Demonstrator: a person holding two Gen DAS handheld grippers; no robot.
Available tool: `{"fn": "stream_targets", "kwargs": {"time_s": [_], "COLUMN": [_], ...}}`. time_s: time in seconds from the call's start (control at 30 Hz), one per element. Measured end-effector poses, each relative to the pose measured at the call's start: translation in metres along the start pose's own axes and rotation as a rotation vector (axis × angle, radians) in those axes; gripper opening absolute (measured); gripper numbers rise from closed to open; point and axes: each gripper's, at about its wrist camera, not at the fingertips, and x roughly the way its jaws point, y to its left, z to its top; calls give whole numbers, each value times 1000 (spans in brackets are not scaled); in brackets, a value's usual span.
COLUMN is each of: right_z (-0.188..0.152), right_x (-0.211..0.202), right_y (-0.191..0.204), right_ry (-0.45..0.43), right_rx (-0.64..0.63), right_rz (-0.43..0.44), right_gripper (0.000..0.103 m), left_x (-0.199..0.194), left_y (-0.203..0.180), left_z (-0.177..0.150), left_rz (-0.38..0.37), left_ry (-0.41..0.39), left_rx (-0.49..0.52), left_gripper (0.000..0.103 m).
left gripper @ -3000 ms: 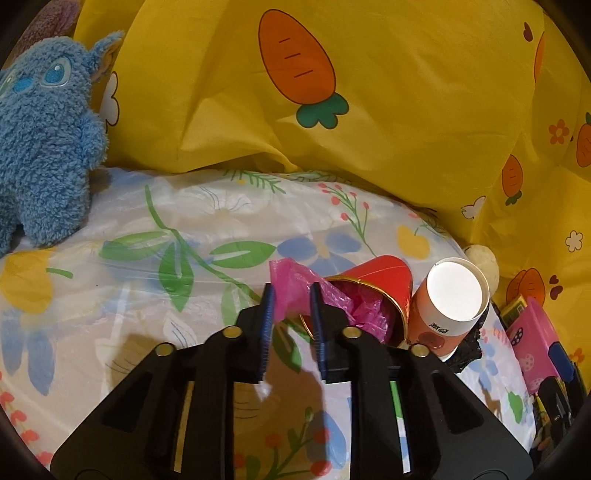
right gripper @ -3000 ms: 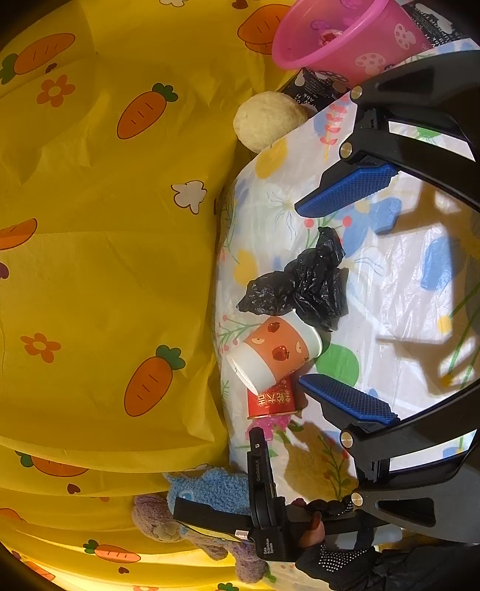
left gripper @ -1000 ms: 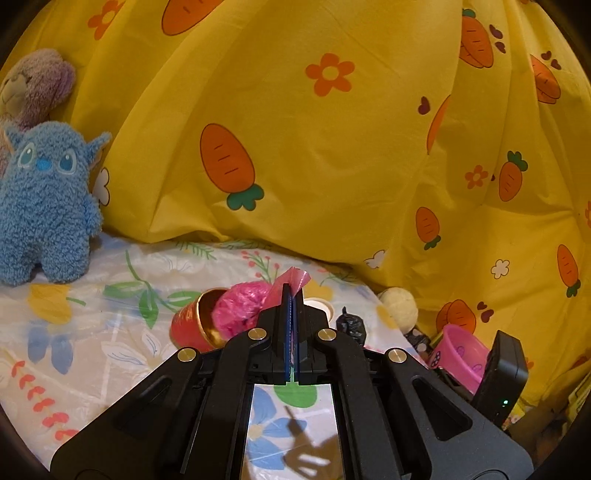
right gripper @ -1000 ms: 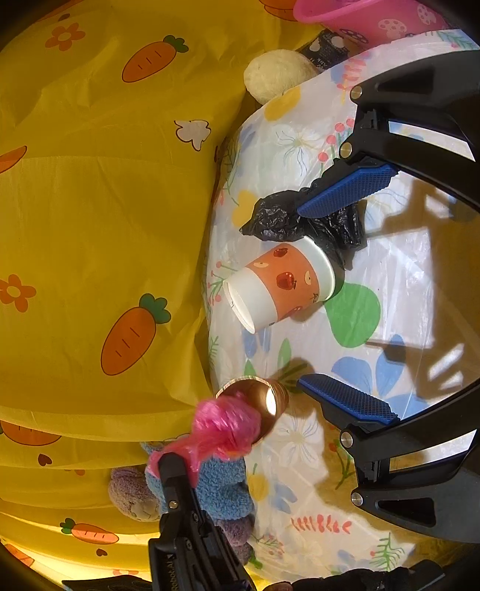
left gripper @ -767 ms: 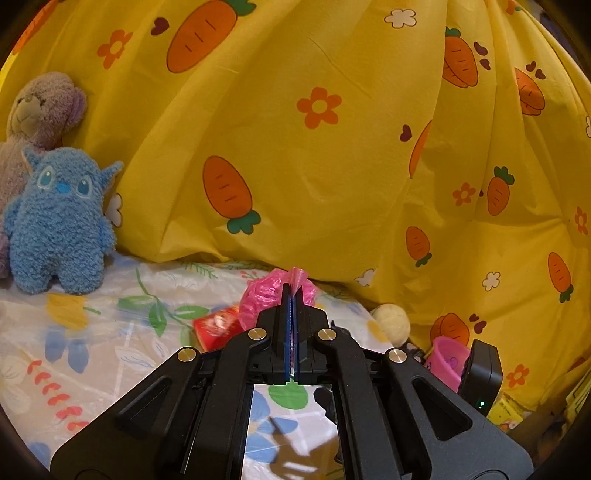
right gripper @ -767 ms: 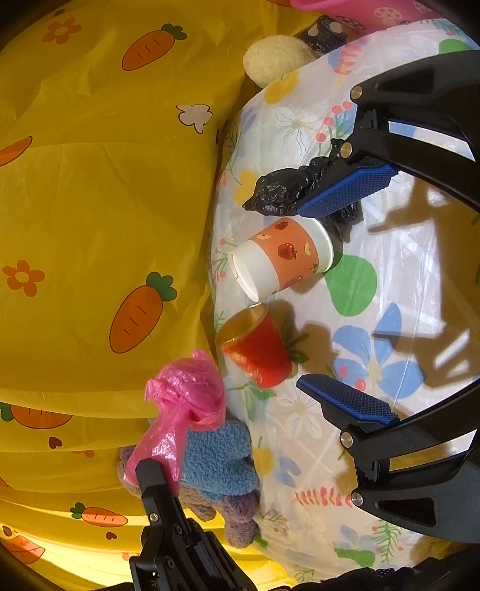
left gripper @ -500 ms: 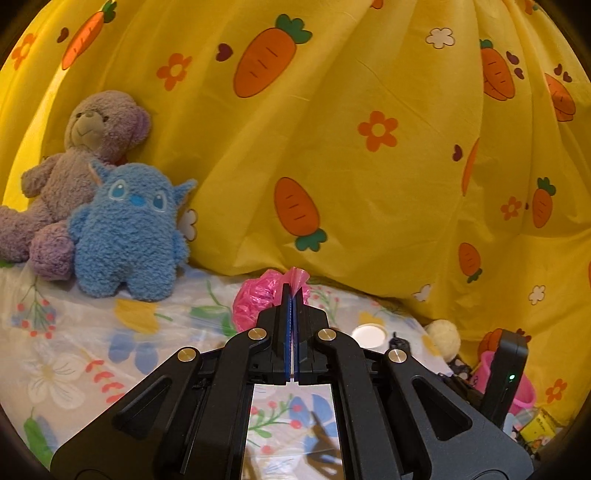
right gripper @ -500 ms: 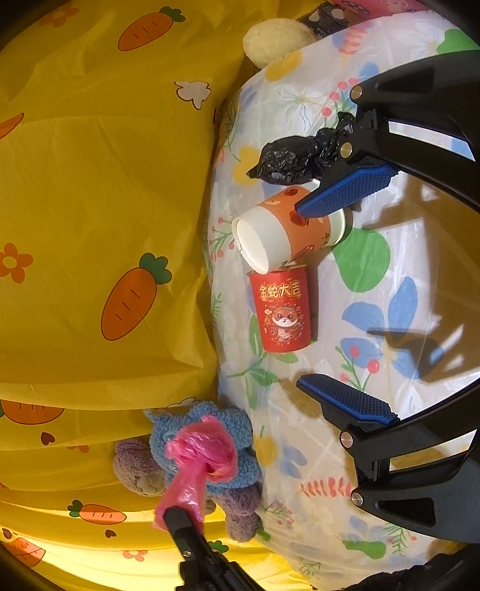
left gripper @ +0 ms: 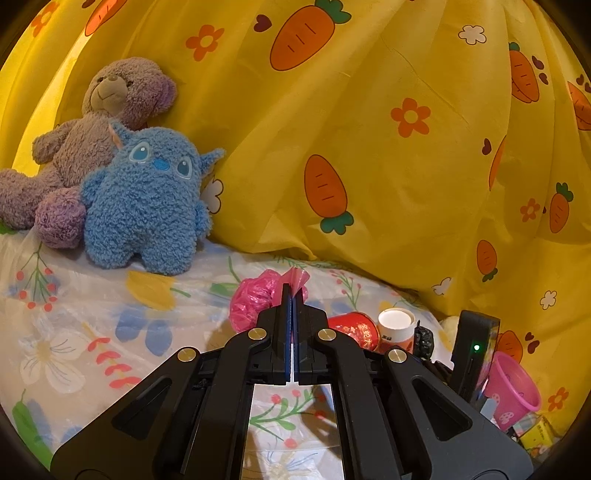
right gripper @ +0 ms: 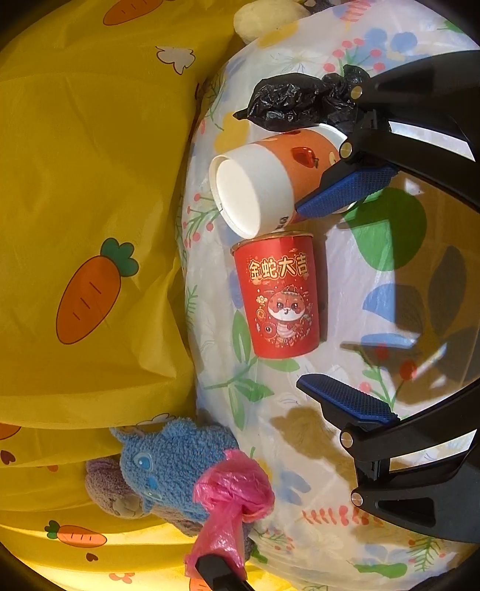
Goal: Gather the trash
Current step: 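Grasp the red gold-printed cup with the right tool while the left tool holds the tissue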
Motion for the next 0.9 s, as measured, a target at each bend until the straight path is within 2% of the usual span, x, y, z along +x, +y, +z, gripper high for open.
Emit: {"fn": "stream_targets", "kwargs": {"time_s": [0.1, 0.37, 0.43, 0.53, 0.73, 0.9], "right_z": [2, 8, 8, 7, 5, 0], "right_x": [5, 27, 30, 29, 12, -26], "right_y": [-1, 6, 8, 7, 6, 13], "right_ry": [4, 44, 58, 63, 39, -24], "right_rx": [2, -3, -11, -16, -2, -24], "right_rz": [-15, -31, -48, -50, 0, 56], "right_gripper": [87, 88, 83, 83, 83, 83], "left_x": [0, 7, 8, 9, 12, 13], "left_y": [0, 7, 7, 7, 7, 4], "left_z": [-1, -3, -4, -5, -6, -7], "left_rz": [2, 2, 4, 7, 13, 16], "left_ry": [0, 23, 27, 32, 38, 40], "left_rx": [0, -27, -26, -24, -12, 0], "left_gripper": [0, 0, 0, 0, 0, 0]}}
